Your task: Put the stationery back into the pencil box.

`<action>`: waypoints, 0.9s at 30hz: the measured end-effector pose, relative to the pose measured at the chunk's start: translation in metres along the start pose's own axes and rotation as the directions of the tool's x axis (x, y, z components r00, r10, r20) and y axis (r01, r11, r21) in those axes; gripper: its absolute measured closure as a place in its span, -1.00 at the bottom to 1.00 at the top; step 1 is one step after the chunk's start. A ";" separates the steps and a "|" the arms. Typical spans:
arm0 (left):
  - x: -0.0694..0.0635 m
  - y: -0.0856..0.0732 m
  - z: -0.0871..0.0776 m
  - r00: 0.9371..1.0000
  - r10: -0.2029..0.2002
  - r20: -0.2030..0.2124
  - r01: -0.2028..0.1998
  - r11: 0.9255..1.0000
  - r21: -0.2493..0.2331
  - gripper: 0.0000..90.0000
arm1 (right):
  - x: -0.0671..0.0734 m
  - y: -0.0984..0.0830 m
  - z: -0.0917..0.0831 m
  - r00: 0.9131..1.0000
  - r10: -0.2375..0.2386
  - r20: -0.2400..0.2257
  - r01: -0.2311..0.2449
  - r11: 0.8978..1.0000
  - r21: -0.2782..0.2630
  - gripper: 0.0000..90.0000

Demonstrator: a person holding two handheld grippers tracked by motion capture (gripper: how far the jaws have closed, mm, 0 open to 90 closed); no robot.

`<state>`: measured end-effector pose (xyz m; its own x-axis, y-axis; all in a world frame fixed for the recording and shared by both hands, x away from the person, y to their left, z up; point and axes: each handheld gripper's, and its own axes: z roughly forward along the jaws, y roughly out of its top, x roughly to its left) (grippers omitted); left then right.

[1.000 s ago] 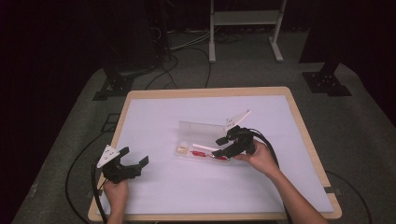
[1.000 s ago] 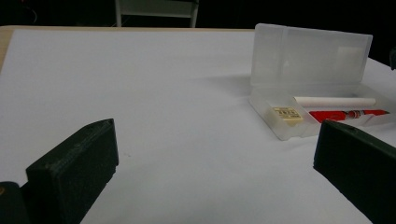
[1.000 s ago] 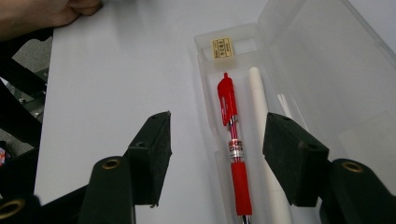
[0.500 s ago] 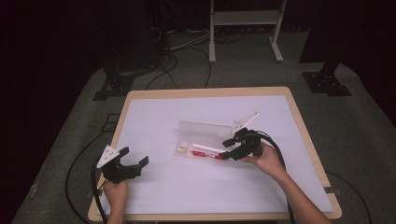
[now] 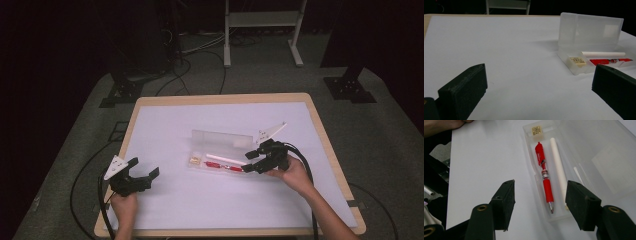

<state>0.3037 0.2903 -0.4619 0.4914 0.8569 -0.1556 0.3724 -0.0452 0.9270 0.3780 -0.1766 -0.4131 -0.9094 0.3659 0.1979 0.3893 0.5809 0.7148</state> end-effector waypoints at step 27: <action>0.000 0.000 0.000 1.000 0.004 0.000 -0.004 1.000 0.004 -1.00 | -0.010 -0.038 -0.035 0.997 0.069 0.044 -0.068 0.997 -0.036 -0.14</action>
<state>0.3036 0.2899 -0.4618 0.4929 0.8567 -0.1517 0.3730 -0.0506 0.9264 0.3675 -0.2280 -0.4185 -0.8729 0.4367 0.2175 0.4445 0.5283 0.7234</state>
